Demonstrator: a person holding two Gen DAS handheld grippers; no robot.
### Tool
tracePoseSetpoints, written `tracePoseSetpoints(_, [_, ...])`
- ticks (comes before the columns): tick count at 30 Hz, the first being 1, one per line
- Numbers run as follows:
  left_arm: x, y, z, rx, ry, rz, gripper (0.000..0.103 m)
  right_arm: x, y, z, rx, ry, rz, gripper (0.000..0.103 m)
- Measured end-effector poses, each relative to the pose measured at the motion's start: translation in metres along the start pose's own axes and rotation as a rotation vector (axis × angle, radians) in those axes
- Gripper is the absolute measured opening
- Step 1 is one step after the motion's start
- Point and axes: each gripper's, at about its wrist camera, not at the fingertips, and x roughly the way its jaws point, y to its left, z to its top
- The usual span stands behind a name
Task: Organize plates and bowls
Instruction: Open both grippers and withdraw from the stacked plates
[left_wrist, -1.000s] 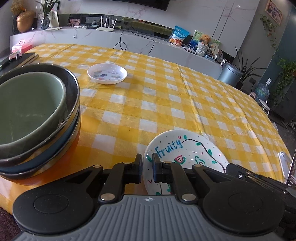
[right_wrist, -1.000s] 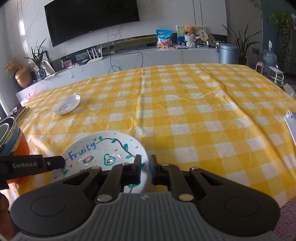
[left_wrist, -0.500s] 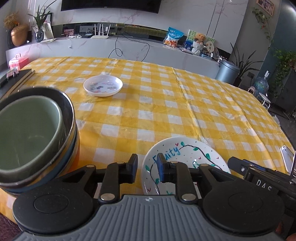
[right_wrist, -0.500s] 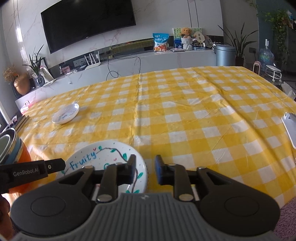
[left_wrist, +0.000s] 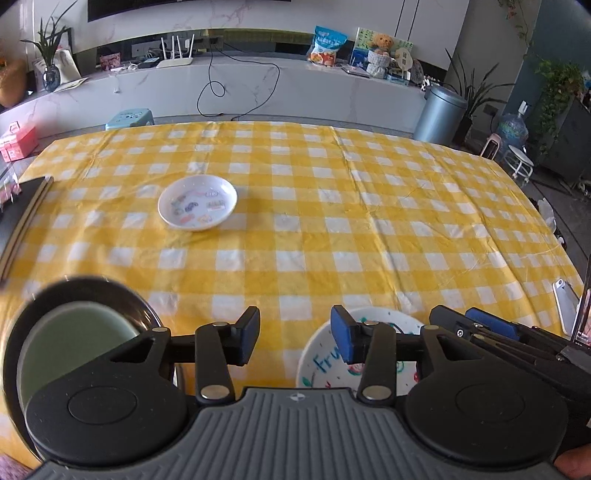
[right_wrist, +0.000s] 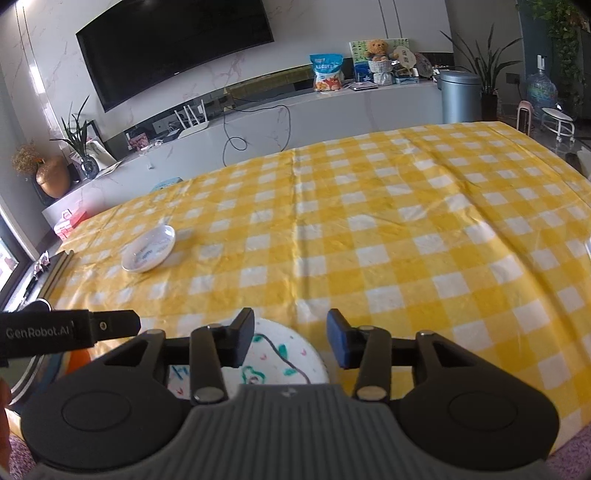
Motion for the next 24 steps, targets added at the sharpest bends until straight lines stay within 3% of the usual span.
tracePoseSetpoints(12, [0.009, 0.054, 0.077, 0.105, 0.087, 0.029, 0.051, 0.039, 0.037, 0.044, 0.001, 0.05, 0.101, 0.052])
tracePoseSetpoints(17, [0.022, 0.076, 0.098, 0.151, 0.044, 0.087, 0.051, 0.066, 0.05, 0.056, 0.019, 0.092, 0.115, 0.053])
tracePoseSetpoints(24, [0.059, 0.104, 0.117, 0.136, 0.077, 0.039, 0.051, 0.104, 0.066, 0.073, 0.05, 0.135, 0.125, 0.054])
